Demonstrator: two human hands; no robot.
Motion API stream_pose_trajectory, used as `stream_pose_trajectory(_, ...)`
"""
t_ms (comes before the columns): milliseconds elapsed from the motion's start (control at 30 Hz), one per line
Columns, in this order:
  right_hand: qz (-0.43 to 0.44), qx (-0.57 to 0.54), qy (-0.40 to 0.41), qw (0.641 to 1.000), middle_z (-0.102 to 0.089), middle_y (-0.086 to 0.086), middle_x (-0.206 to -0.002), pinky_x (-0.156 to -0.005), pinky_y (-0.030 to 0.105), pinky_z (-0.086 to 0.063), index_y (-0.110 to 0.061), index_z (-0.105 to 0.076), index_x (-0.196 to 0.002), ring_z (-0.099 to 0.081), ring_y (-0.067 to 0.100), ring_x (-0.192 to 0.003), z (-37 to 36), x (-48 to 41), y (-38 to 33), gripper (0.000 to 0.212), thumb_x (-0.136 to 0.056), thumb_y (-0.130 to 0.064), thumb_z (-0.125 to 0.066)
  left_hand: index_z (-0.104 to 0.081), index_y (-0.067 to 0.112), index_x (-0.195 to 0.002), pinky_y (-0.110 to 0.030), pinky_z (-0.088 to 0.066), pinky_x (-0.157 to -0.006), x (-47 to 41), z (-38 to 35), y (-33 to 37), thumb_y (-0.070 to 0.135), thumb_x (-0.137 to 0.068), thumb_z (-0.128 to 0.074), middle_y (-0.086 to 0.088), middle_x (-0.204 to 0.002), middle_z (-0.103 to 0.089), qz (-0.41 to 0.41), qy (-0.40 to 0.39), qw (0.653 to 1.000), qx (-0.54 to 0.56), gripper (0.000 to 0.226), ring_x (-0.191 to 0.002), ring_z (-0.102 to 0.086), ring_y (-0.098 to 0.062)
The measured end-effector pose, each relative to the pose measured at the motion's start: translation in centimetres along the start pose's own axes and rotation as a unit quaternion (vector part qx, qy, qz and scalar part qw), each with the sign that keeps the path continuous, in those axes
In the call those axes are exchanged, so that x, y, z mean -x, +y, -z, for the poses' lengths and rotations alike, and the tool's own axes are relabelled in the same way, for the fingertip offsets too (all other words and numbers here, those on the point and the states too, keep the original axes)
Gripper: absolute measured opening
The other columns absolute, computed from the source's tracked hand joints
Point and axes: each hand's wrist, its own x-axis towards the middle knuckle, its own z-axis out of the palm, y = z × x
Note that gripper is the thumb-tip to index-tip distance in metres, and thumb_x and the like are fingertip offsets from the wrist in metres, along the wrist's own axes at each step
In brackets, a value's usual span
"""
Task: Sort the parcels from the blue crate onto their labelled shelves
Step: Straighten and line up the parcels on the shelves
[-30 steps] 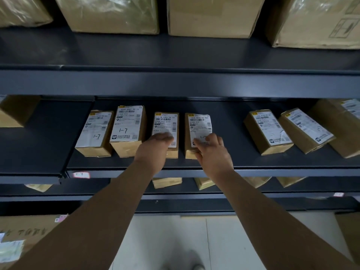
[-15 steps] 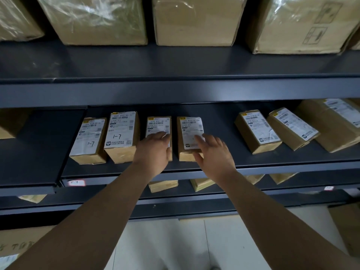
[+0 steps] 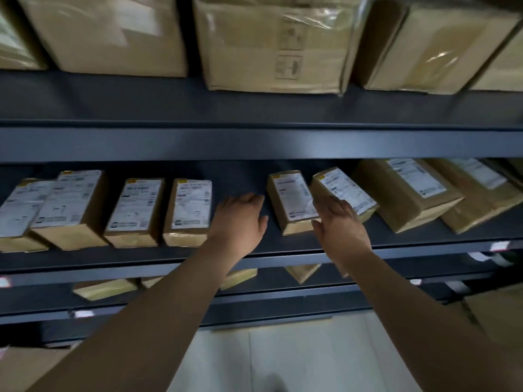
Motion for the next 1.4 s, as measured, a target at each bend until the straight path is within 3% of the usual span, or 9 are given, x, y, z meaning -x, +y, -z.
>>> stream_pose_trajectory(100,0.002,0.003,-0.006,1.0,-0.035,0.013,-0.148,-0.115,0.039,-0.016,-0.014,-0.03,-0.146,-0.027,0.03,-0.138,-0.2,-0.1,4.6,0.053,-0.095,-0.019,-0.045,-0.041,0.019,-0.14,-0.037,-0.04,-0.095,-1.8,-2.3,3.7,0.036,-0.096,-0.045,-0.001,-0.139,-0.048,-0.008,-0.006,1.0,-0.001,0.048,-0.121,-0.048,-0.026)
stream_pose_trajectory(300,-0.005,0.003,-0.074,0.997,-0.014,0.006,-0.157,-0.118,0.037,-0.013,-0.022,-0.019,-0.149,-0.012,0.026,-0.143,-1.9,-1.6,10.8,0.068,-0.09,-0.018,-0.053,-0.03,0.02,-0.147,-0.039,-0.029,-0.11,-4.7,-6.1,7.0,0.031,-0.097,-0.046,-0.01,-0.154,-0.025,-0.019,-0.026,0.998,-0.045,0.053,-0.14,-0.025,-0.029)
stream_pose_trajectory(433,0.002,-0.022,-0.064,0.998,-0.023,0.006,-0.153,-0.115,0.038,-0.021,-0.025,-0.024,-0.148,-0.021,0.028,-0.14,-3.1,-2.4,11.8,0.065,-0.091,-0.017,-0.054,-0.026,0.024,-0.149,-0.038,-0.026,-0.112,-5.2,-7.2,6.9,0.019,-0.096,-0.05,-0.011,-0.157,-0.015,-0.018,-0.03,0.998,-0.055,0.059,-0.144,-0.016,-0.029)
stream_pose_trajectory(667,0.041,0.002,-0.03,0.999,-0.034,0.011,-0.14,-0.104,0.045,-0.036,-0.032,-0.029,-0.145,-0.033,0.034,-0.123,-3.4,-1.6,8.7,0.056,-0.093,-0.03,-0.051,-0.031,0.026,-0.148,-0.039,-0.026,-0.113,-2.5,-6.4,4.2,0.014,-0.094,-0.052,-0.009,-0.156,-0.021,-0.013,-0.022,0.999,-0.037,0.059,-0.14,-0.028,-0.03)
stream_pose_trajectory(867,0.027,-0.03,-0.024,0.999,-0.032,0.014,-0.138,-0.111,0.051,-0.025,-0.032,-0.034,-0.143,-0.029,0.035,-0.128,-3.9,-1.3,5.5,0.056,-0.091,-0.031,-0.054,-0.031,0.034,-0.146,-0.041,-0.017,-0.118,-0.7,-4.5,0.3,0.023,-0.094,-0.053,-0.002,-0.156,-0.024,0.018,-0.031,0.997,-0.066,0.057,-0.139,-0.03,-0.025)
stream_pose_trajectory(1000,0.03,-0.1,-0.051,0.993,-0.02,0.011,-0.143,-0.107,0.046,-0.037,-0.036,-0.033,-0.143,-0.022,0.032,-0.132,-4.0,-1.2,2.8,0.056,-0.092,-0.029,-0.056,-0.027,0.037,-0.147,-0.04,-0.014,-0.117,0.3,-4.0,-1.7,0.022,-0.096,-0.05,-0.003,-0.156,-0.022,0.032,-0.034,0.995,-0.088,0.058,-0.139,-0.027,-0.028)
stream_pose_trajectory(1167,0.041,-0.108,-0.032,0.993,-0.024,0.012,-0.142,-0.099,0.046,-0.044,-0.035,-0.037,-0.141,-0.024,0.033,-0.13,-4.3,-0.9,-0.6,0.053,-0.092,-0.03,-0.056,-0.029,0.035,-0.147,-0.045,-0.022,-0.112,0.9,-3.8,-2.9,0.026,-0.094,-0.052,-0.011,-0.152,-0.028,0.017,-0.026,0.995,-0.096,0.058,-0.135,-0.03,-0.034)
stream_pose_trajectory(1400,0.002,-0.087,-0.029,0.996,-0.022,0.012,-0.14,-0.098,0.043,-0.043,-0.038,-0.032,-0.141,-0.022,0.031,-0.127,-4.3,-1.3,-2.7,0.051,-0.094,-0.035,-0.051,-0.039,0.03,-0.144,-0.049,-0.026,-0.11,0.6,-4.3,-3.8,0.018,-0.09,-0.059,-0.016,-0.147,-0.034,-0.013,-0.01,0.997,-0.072,0.059,-0.132,-0.033,-0.038)
